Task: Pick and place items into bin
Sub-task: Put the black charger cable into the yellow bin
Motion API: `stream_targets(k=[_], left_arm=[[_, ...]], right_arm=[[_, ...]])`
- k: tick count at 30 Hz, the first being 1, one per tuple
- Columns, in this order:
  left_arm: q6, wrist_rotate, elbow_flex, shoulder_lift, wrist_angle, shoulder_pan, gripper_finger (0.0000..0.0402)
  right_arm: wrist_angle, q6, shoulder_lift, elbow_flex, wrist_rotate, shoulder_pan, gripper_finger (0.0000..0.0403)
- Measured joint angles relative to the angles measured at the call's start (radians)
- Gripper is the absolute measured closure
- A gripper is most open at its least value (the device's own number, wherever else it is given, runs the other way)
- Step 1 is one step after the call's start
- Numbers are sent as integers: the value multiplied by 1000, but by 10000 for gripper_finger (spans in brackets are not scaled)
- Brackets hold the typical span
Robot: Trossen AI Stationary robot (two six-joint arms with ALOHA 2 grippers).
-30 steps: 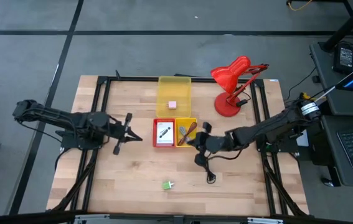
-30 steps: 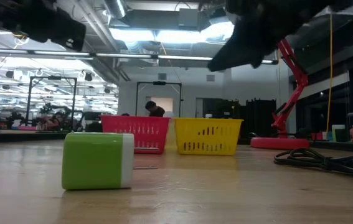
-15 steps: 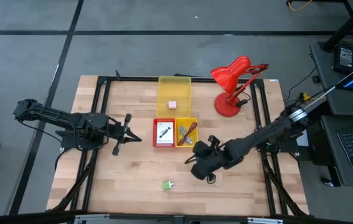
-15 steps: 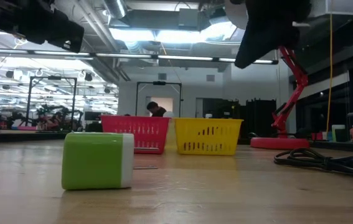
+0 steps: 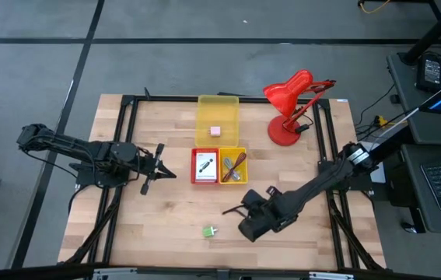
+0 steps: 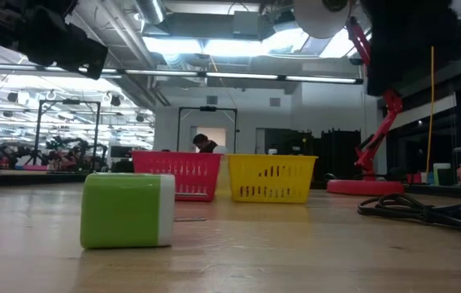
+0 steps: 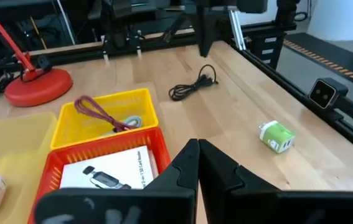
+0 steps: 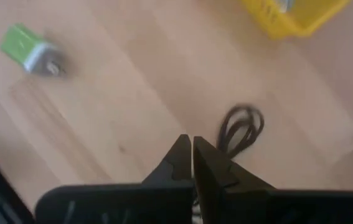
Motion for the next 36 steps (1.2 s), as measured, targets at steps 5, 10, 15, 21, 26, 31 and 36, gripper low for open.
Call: stream_targets(k=[5,10,15,21,26,31,36], left_arm=[[6,0,0,0,0,0,400],[8,0,0,0,0,0,400],[8,0,0,0,-1,0,400],[0,0,0,0,-1,0,400],[-3,0,0,0,-3,0,400],[-15,1,0,0,-10,0,400],[-36,1,0,0,-29,0,400]], right_arm=[[-1,50,25,-3,-48,8,403],[-8,108,36,-4,-50,4,390],[-10,131,36,-4,-50,4,345],[-18,131,36,-4,-50,4,285],[-29,131,36,-10,-50,4,256],[-30,141,37,-44,-50,4,239],[-18,187,37,-106,-76,4,229]])
